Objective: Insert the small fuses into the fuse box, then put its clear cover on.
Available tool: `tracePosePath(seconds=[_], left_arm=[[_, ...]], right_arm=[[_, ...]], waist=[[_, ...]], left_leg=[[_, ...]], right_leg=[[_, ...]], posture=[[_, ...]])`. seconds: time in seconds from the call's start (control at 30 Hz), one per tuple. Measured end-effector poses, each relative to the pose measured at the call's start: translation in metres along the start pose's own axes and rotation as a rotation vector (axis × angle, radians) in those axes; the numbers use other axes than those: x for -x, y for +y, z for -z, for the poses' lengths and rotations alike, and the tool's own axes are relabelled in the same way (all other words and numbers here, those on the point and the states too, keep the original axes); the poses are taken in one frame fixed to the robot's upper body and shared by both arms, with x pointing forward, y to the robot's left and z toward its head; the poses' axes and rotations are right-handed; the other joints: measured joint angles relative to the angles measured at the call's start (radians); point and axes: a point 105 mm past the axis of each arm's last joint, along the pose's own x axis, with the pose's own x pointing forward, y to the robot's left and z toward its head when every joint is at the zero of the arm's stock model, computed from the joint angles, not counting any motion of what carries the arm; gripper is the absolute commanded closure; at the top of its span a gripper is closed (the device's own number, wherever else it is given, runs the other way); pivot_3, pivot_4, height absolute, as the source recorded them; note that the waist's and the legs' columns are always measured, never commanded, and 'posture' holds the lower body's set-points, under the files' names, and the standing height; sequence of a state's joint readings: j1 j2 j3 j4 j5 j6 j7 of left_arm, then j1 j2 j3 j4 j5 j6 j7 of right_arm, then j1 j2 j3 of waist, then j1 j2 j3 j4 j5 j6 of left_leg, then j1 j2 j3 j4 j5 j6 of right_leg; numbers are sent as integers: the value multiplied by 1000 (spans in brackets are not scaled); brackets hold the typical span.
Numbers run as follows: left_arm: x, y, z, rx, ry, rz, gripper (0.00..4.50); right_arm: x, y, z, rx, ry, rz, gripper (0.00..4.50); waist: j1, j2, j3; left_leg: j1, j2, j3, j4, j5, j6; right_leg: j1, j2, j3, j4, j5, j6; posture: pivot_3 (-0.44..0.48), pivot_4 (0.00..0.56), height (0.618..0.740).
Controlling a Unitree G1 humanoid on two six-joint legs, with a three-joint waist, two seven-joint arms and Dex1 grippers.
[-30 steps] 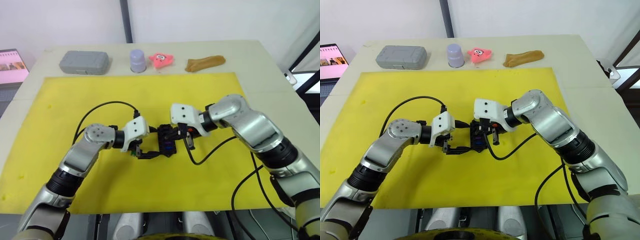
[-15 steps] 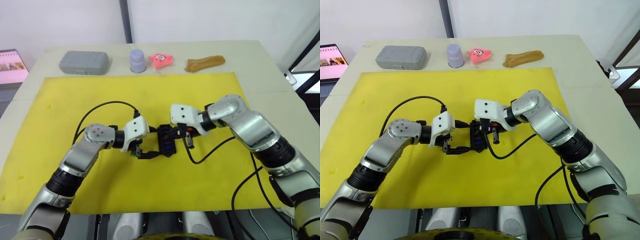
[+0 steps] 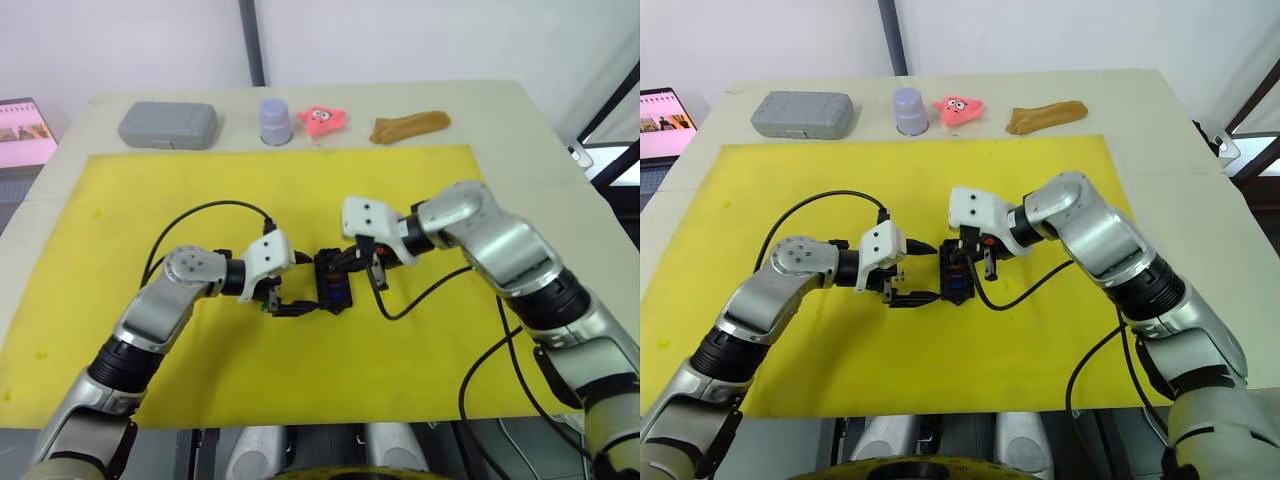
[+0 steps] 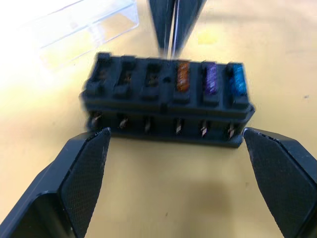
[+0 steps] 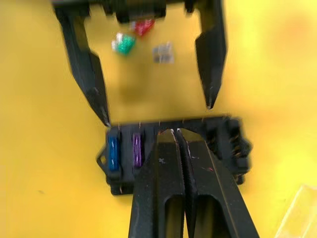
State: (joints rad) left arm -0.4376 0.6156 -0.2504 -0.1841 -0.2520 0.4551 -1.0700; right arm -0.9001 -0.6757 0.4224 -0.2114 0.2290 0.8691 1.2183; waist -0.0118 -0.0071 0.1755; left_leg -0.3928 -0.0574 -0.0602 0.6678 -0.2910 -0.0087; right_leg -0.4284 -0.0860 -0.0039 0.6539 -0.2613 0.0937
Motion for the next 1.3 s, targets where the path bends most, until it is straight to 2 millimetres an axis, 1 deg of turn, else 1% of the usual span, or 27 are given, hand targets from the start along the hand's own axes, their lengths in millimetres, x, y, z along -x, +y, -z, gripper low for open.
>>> tracePosePath(seconds=[0.07, 0.1, 0.2, 0.27, 0.3, 0.37, 0.47, 0.53, 0.57, 0.6, 0.7, 0.77, 0.93, 1.03, 1.1, 1.17, 1.23, 1.3], left_arm=[[7, 1, -6, 5, -13, -5, 0], [14, 1, -9, 22, -15, -3, 0], [39, 7, -17, 58, -8, -36, 0], [61, 10, -17, 101, 16, -65, 0], [77, 10, -15, 135, 39, -86, 0], [100, 10, -10, 193, 72, -125, 0], [141, 3, 1, 299, 127, -191, 0], [164, -2, 10, 353, 163, -241, 0], [173, -3, 14, 376, 173, -264, 0], [179, -5, 18, 386, 179, -280, 0], [203, -11, 35, 446, 215, -340, 0], [214, -13, 42, 469, 223, -376, 0], [216, -11, 42, 446, 221, -387, 0], [210, -7, 35, 424, 192, -371, 0], [200, -4, 28, 401, 160, -339, 0], [181, -5, 24, 405, 127, -267, 0], [162, -9, 20, 420, 90, -180, 0], [145, -9, 17, 489, 30, -102, 0]], right_arm=[[11, -5, -7, 9, -29, 27, 4421], [17, -6, -7, 15, -37, 39, 4421], [33, -10, 2, 32, -35, 80, 4421], [44, -11, 11, 30, -22, 99, 4421], [52, -13, 19, 24, -10, 119, 4186], [67, -17, 35, 1, 15, 163, 3626], [95, -15, 70, -61, 75, 219, 2112], [109, -12, 87, -92, 109, 247, 1083], [116, -12, 93, -103, 122, 265, 529], [120, -12, 96, -103, 128, 278, 100], [138, -10, 113, -137, 162, 330, 35], [144, -10, 122, -158, 180, 352, 35], [146, -10, 124, -152, 182, 360, 35], [146, -14, 116, -129, 164, 369, 35], [139, -19, 99, -85, 120, 363, 35], [124, -20, 75, -40, 39, 322, 35], [106, -16, 52, 2, -38, 257, 35], [91, -9, 31, 35, -108, 188, 35]], waist=[[1, 0, 0], [1, -1, 0], [1, -1, 0], [0, 0, 1], [-3, 0, 1], [-4, 0, 1], [-2, 1, 1], [-1, 1, 2], [-1, 1, 2], [-1, 1, 2], [-1, 1, 2], [-1, 2, 2], [0, 2, 2], [-1, 3, 2], [-1, 3, 2], [-3, 3, 2], [-3, 3, 2], [-1, 3, 2]], left_leg=[[0, 0, 0, 0, 0, 0], [0, 0, 0, 0, 0, 0], [0, 0, 0, 0, -1, 1], [0, 0, 0, 0, -1, 1], [0, 0, 0, -1, -1, 1], [0, 1, 1, -1, -1, 1], [0, 1, 1, -1, -1, 2], [0, 1, 1, -1, -1, 2], [1, 1, 2, -1, -1, 2], [1, 1, 1, -1, -1, 2], [1, 1, 1, -2, -1, 2], [1, 1, 2, -2, -1, 2], [1, 1, 2, -2, -2, 2], [1, 1, 2, -2, -2, 2], [1, 1, 2, -2, -2, 2], [1, 1, 2, -2, -2, 2], [0, 1, 1, -2, -2, 2], [0, 1, 1, -2, -2, 2]], right_leg=[[0, 0, 0, 0, 0, 0], [0, 0, 0, -1, 0, 0], [0, 0, 0, -1, 0, 0], [0, 0, 0, -1, 0, 0], [0, 0, 0, -1, 0, 0], [0, 0, 0, -1, 0, 0], [0, 0, 0, -3, 0, 0], [1, -1, 0, -3, 0, 0], [1, -1, 0, -3, 0, 0], [1, -1, 0, -3, 0, 0], [1, -1, 0, -3, 0, 0], [1, -1, 0, -3, 0, 0], [1, -2, 0, -3, 0, 0], [1, -2, 0, -3, 0, 0], [1, -2, 0, -3, 0, 0], [1, -2, 0, -3, 0, 0], [1, -1, 0, -3, 0, 0], [0, -1, 0, -3, 0, 0]], posture=[[0, 150, 731], [0, 150, 731], [0, 150, 731], [0, 150, 731], [0, 150, 731], [0, 150, 731], [0, 150, 731], [0, 150, 731], [0, 150, 731], [0, 150, 731], [0, 150, 731], [0, 150, 731], [0, 150, 731], [0, 150, 731], [0, 150, 731], [0, 150, 731], [0, 150, 731], [0, 150, 731]])
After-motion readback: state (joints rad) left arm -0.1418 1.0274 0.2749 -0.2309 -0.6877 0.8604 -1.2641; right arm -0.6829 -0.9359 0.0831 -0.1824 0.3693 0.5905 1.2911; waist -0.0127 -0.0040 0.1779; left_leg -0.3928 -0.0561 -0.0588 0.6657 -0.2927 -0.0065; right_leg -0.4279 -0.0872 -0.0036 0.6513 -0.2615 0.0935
